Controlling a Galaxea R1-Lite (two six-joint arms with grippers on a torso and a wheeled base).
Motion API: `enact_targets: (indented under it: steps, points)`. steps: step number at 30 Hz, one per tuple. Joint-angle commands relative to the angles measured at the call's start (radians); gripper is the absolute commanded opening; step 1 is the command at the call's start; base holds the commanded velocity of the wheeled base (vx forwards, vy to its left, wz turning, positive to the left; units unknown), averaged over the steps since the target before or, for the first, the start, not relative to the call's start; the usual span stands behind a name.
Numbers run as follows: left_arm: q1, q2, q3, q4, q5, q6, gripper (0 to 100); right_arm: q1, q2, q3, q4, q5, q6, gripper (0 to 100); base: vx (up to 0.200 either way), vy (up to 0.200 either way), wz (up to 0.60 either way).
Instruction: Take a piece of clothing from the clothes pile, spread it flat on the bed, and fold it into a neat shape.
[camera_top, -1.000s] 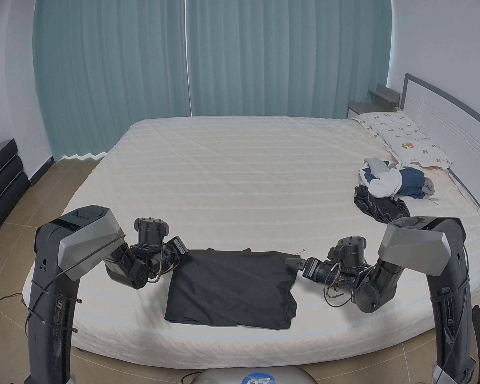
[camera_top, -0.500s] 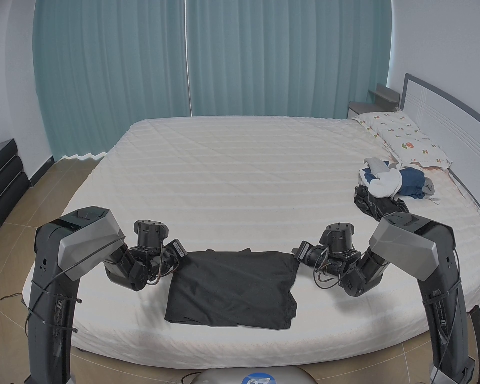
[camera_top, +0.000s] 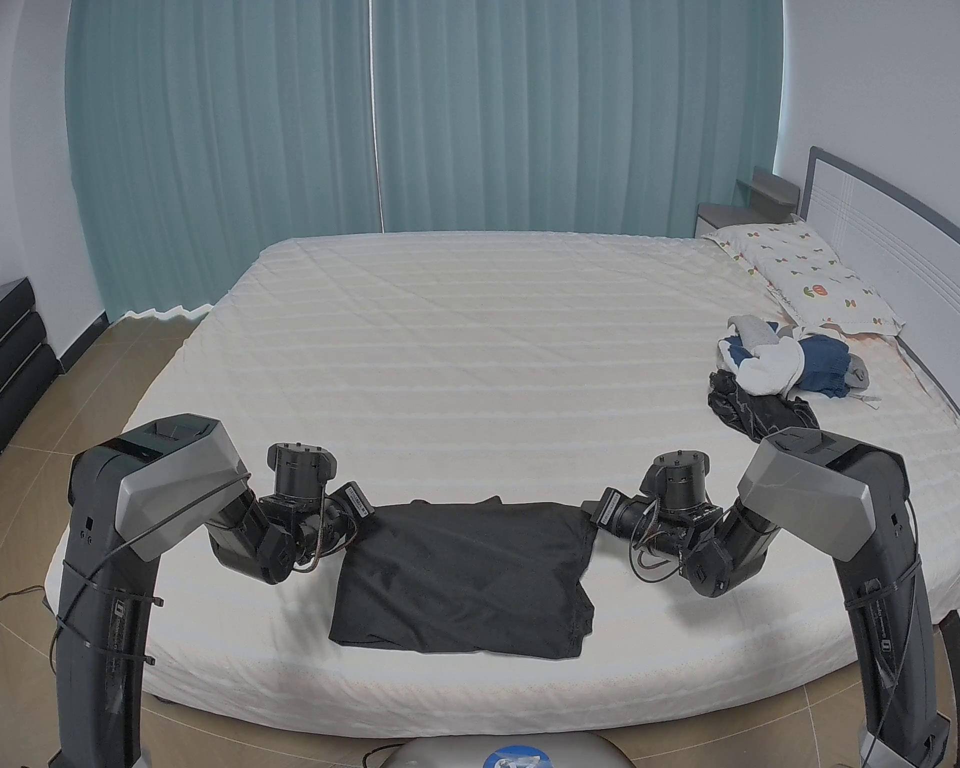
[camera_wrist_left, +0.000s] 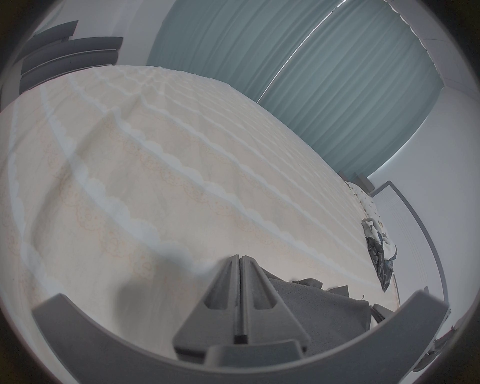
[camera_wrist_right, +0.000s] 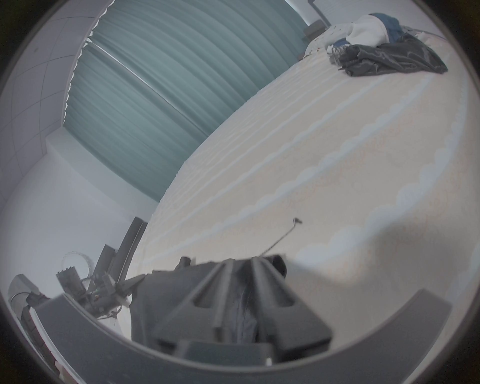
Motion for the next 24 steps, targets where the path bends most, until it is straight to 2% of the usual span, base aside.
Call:
enact_targets:
  steps: [1, 5, 13, 15, 16, 24]
  points:
    - [0.0, 0.001, 0.002, 0.0, 0.0, 0.0, 0, 0.003, -0.045, 0.049, -0.004, 0.013, -0.007, 100, 0.0, 0.0, 0.0]
    - [0.0, 0.001, 0.002, 0.0, 0.0, 0.0, 0, 0.005, -0.032, 0.049, -0.004, 0.01, -0.036, 100, 0.0, 0.0, 0.0]
    - [0.0, 0.001, 0.002, 0.0, 0.0, 0.0, 0, 0.012, -0.008, 0.014, 0.018, 0.02, -0.041, 100, 0.0, 0.0, 0.0]
    - [-0.002, 0.001, 0.003, 0.0, 0.0, -0.002, 0, 0.012, -0.006, -0.032, 0.104, 0.019, -0.039, 100, 0.0, 0.0, 0.0]
    - [-0.002, 0.001, 0.003, 0.0, 0.0, -0.002, 0, 0.012, -0.006, -0.041, 0.119, 0.017, -0.038, 0, 0.0, 0.0, 0.0]
    - [0.0, 0.0, 0.003, 0.0, 0.0, -0.002, 0, 0.006, 0.03, -0.098, 0.12, -0.022, -0.03, 0, 0.0, 0.0, 0.0]
